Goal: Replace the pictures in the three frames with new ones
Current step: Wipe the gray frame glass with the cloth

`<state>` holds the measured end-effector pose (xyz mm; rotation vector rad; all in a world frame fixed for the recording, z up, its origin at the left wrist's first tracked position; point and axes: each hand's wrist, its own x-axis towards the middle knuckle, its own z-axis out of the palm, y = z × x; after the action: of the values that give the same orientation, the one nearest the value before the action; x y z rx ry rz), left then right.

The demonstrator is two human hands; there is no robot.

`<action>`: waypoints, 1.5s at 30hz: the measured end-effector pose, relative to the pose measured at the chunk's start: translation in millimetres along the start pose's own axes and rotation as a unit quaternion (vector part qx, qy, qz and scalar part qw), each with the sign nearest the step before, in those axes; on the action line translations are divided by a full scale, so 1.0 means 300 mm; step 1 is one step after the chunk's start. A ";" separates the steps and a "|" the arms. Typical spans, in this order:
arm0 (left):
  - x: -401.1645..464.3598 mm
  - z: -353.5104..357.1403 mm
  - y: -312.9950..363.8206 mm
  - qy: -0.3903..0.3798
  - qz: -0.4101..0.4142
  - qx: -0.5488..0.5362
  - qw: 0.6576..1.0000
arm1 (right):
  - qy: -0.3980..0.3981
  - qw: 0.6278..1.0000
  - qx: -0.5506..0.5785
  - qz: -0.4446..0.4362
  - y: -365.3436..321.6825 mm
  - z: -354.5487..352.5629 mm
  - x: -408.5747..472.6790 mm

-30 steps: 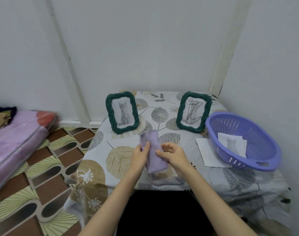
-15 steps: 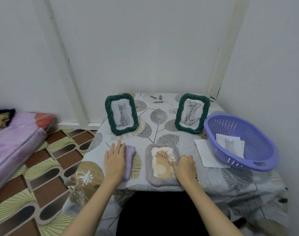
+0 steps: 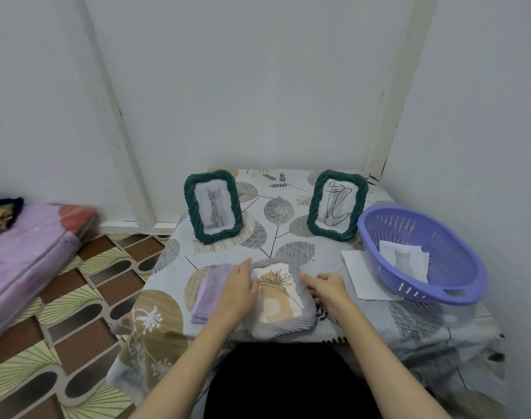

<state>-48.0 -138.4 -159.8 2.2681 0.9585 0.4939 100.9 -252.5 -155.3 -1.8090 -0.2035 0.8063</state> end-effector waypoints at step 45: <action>0.446 -0.135 0.083 0.012 0.090 -0.272 0.958 | -0.101 0.927 0.080 -0.353 -0.401 -0.002 0.229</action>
<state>31.7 -36.9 -100.3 1.8510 0.5372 0.7614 181.7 -171.3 -77.5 -1.3457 -0.8458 0.4638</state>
